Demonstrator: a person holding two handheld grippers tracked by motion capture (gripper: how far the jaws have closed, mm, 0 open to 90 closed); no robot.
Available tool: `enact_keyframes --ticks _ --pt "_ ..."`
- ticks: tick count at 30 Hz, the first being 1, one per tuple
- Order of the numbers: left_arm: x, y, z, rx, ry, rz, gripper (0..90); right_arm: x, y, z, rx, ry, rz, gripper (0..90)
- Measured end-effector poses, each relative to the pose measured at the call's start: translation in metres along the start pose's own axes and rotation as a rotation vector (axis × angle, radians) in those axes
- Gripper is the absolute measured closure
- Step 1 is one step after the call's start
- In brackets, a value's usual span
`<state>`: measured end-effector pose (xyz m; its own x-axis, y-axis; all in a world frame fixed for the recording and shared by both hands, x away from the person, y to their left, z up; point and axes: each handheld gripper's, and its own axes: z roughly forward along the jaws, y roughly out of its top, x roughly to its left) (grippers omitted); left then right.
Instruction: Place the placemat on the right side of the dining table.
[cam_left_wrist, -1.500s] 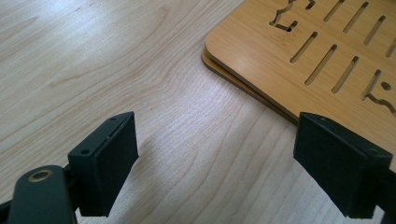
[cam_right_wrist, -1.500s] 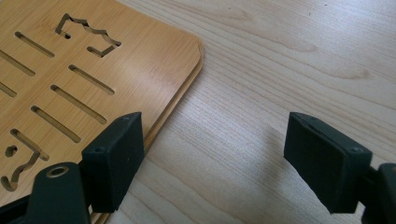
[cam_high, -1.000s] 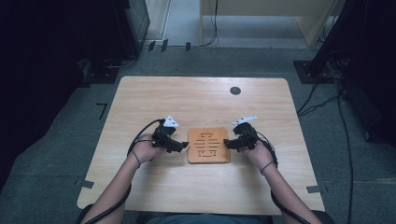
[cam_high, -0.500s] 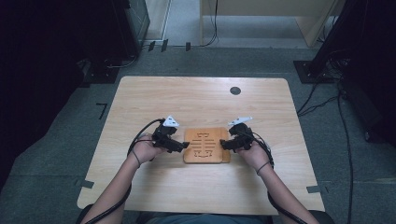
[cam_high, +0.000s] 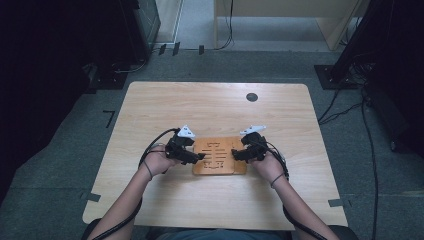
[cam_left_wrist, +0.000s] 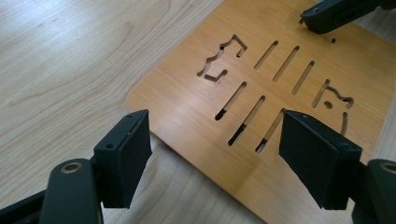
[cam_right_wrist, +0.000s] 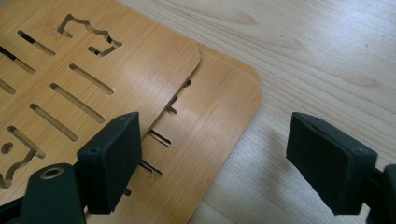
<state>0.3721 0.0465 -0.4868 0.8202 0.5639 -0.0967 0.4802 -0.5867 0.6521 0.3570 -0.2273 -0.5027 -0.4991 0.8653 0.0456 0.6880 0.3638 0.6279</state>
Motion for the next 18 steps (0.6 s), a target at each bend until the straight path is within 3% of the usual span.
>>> enact_keyframes --ticks 4,11,18 --pt "-0.0016 0.0013 -0.0005 0.006 -0.001 -0.002 33.0 0.0013 0.0009 0.0009 0.000 -0.001 0.005 18.0" --pt "-0.0043 0.0035 -0.0009 0.019 -0.019 -0.018 38.4 -0.0001 0.0013 0.0000 0.015 0.022 0.012 20.8" --pt "-0.0080 0.0045 0.0000 0.028 -0.036 -0.002 39.9 0.0007 0.0020 -0.0027 0.013 0.018 -0.030 20.3"
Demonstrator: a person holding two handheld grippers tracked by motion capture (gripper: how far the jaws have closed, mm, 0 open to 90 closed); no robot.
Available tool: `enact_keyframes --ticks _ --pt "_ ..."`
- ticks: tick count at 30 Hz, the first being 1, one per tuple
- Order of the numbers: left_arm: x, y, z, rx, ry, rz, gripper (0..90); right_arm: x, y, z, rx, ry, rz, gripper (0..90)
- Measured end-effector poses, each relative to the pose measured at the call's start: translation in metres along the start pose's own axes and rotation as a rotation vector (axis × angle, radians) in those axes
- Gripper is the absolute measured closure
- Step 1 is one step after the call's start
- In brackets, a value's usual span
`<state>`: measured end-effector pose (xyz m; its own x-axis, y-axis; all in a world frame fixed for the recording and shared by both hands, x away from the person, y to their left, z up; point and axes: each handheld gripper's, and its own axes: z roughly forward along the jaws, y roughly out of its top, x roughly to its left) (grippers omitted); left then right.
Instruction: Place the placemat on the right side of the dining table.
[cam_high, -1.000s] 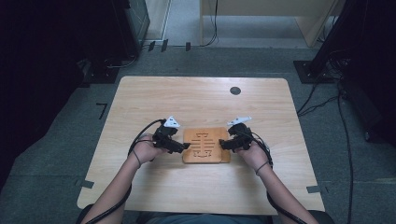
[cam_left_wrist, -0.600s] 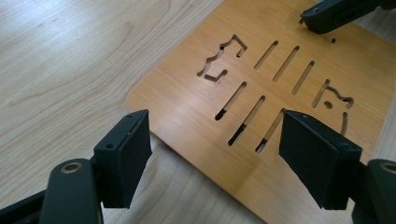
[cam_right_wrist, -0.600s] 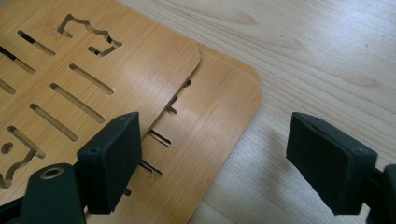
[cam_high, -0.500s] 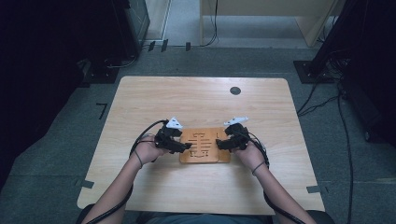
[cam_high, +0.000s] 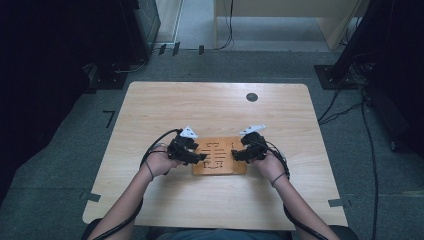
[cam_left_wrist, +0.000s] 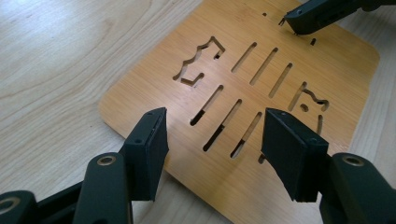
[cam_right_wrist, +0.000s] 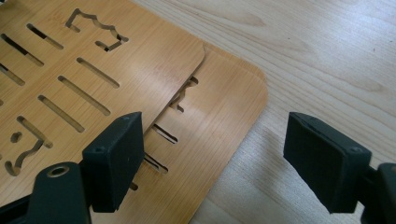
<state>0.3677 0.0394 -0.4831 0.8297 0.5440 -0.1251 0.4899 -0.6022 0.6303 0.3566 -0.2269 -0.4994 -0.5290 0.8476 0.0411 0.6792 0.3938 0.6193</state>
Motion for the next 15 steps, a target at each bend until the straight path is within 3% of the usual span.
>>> enact_keyframes --ticks 11,15 --pt "-0.0012 -0.0027 0.0038 0.018 -0.002 0.011 39.6 -0.0012 0.0007 -0.0023 0.011 0.000 0.006 17.9" --pt "-0.0010 -0.0030 0.0032 0.020 -0.001 0.008 39.4 0.0001 0.0014 -0.0048 -0.003 0.007 -0.017 18.7"
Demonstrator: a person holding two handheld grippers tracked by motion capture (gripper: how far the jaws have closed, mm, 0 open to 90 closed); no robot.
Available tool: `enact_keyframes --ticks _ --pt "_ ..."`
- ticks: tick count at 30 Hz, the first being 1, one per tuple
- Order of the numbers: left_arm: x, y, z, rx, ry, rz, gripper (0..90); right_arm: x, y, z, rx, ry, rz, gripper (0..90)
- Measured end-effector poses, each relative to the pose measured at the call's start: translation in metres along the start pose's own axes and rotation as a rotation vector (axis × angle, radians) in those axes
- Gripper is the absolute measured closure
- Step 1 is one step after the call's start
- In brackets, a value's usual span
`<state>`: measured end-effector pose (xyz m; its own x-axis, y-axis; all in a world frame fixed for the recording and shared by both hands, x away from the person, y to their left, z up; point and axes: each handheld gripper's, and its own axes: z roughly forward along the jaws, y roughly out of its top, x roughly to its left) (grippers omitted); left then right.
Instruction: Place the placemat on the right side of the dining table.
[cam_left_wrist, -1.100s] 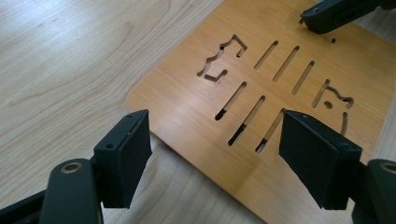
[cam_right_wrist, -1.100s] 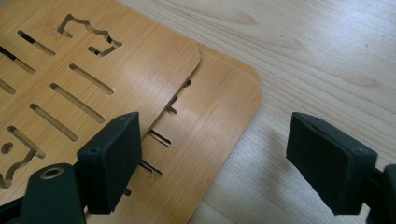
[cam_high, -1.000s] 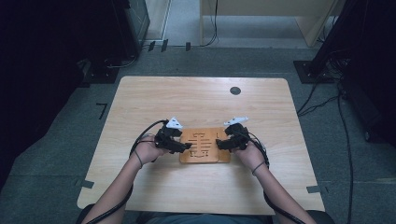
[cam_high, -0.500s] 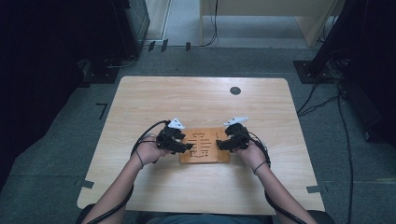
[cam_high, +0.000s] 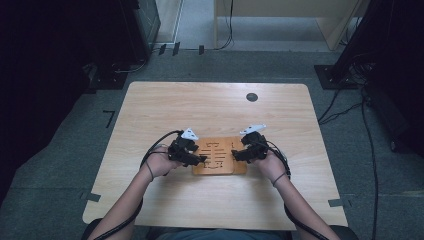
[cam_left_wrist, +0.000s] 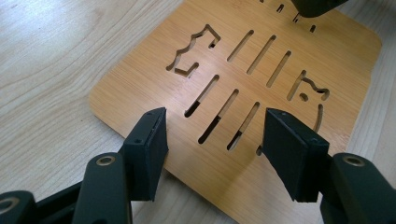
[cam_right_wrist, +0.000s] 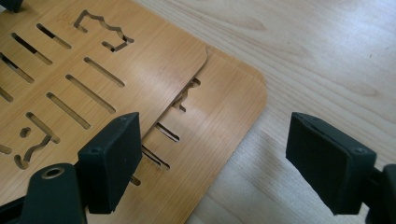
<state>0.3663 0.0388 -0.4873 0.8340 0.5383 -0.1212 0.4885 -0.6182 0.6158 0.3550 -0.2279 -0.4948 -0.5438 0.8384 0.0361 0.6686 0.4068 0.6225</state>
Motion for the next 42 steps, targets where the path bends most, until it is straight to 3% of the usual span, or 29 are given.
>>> enact_keyframes --ticks 7,11,14,18,27,29,30,31,38,39,42 --pt "0.001 -0.003 -0.004 0.009 0.001 -0.010 39.1 0.003 0.002 -0.004 -0.003 0.001 -0.034 19.5" --pt "0.003 -0.004 -0.003 0.007 -0.002 -0.016 39.2 0.005 0.003 -0.005 0.006 0.023 -0.036 17.8" --pt "0.003 -0.005 -0.002 0.012 -0.003 -0.016 38.9 0.007 0.004 -0.006 0.016 0.010 -0.030 17.5" --pt "0.004 -0.007 0.001 0.023 -0.012 -0.026 37.6 0.006 0.006 -0.009 -0.002 0.028 0.002 18.0" --pt "0.005 -0.008 0.001 0.012 -0.018 -0.041 37.3 0.006 0.012 -0.012 0.020 0.083 0.067 17.9" --pt "0.005 -0.008 0.001 0.010 -0.019 -0.041 37.3 0.005 0.017 -0.013 0.042 0.113 0.118 18.1" --pt "0.005 -0.008 0.001 0.010 -0.019 -0.041 37.3 0.005 0.017 -0.013 0.042 0.113 0.118 18.1" --pt "0.005 -0.009 0.001 0.010 -0.019 -0.038 37.3 0.006 0.022 -0.012 0.079 0.117 0.132 17.9" --pt "0.004 -0.009 0.001 0.008 -0.013 -0.028 37.3 0.011 0.032 -0.005 0.161 0.117 0.144 19.2" --pt "0.004 -0.009 0.001 0.009 -0.015 -0.024 37.2 0.014 0.034 -0.003 0.185 0.113 0.158 25.8" --pt "0.004 -0.009 0.001 0.006 -0.016 -0.029 37.0 0.016 0.038 -0.002 0.206 0.113 0.183 32.5"
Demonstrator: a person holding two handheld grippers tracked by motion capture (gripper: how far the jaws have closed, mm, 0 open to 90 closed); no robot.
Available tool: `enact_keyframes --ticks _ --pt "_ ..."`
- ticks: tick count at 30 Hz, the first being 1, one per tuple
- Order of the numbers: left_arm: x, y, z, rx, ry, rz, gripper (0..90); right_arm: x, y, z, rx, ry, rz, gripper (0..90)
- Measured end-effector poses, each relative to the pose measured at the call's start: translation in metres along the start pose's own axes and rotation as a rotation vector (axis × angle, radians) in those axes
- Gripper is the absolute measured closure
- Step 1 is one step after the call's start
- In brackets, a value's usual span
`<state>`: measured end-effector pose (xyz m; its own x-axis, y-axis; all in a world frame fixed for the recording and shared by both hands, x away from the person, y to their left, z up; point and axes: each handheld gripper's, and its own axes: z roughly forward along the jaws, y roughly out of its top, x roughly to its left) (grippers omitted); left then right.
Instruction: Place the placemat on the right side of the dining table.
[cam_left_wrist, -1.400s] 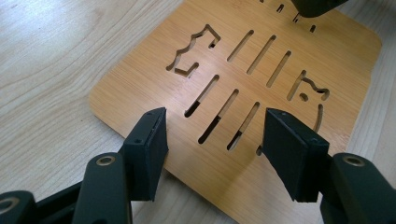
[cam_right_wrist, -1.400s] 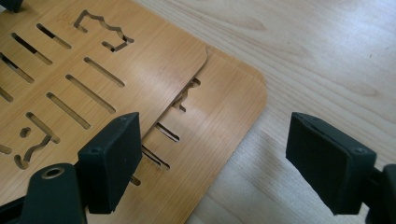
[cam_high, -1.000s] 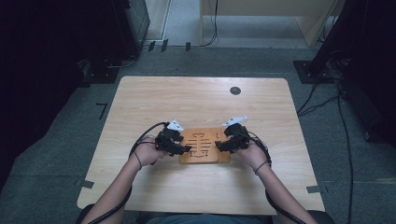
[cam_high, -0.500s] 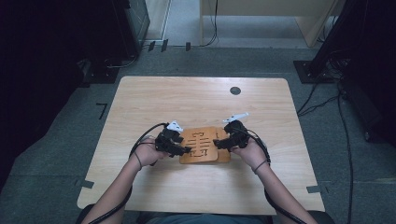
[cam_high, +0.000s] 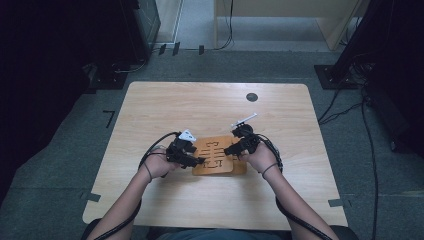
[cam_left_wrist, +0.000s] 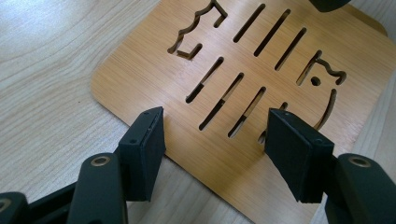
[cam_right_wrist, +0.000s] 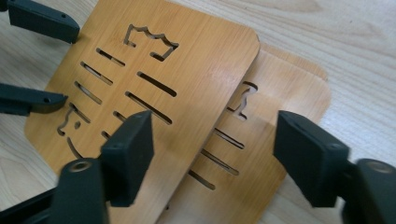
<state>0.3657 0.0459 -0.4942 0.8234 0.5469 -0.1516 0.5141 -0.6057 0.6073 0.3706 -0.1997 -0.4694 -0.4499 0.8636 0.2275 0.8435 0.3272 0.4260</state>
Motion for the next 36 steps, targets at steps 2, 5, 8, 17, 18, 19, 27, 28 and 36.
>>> enact_keyframes --ticks 2,5,8,17,18,19,27,28,36 --pt "0.000 0.000 0.000 0.000 -0.002 0.000 37.0 0.001 0.001 0.000 0.008 -0.001 0.008 34.0" --pt "0.000 -0.001 0.000 -0.005 -0.003 0.000 37.0 0.001 0.003 0.003 0.016 0.002 0.039 37.9" --pt "0.000 0.000 0.000 -0.001 0.000 0.002 37.0 -0.001 0.003 0.005 0.016 0.012 0.070 40.3" --pt "-0.001 0.000 0.001 -0.006 0.001 0.001 36.9 0.002 0.005 0.012 0.027 0.065 0.118 45.9" --pt "-0.001 0.000 0.001 -0.006 0.001 0.001 36.9 0.002 0.005 0.012 0.027 0.065 0.118 45.9" --pt "-0.001 0.000 0.001 -0.005 0.002 0.000 37.0 0.004 0.006 0.014 0.029 0.073 0.111 45.6" --pt "-0.001 0.000 0.001 -0.009 0.001 -0.005 36.9 0.005 0.010 0.013 0.039 0.076 0.132 44.9" --pt "-0.001 0.000 0.001 -0.009 0.001 -0.005 36.9 0.005 0.010 0.013 0.039 0.076 0.132 44.9" --pt "0.002 0.001 0.000 -0.011 -0.028 -0.031 36.0 0.010 0.016 0.000 0.031 0.095 0.136 44.7"
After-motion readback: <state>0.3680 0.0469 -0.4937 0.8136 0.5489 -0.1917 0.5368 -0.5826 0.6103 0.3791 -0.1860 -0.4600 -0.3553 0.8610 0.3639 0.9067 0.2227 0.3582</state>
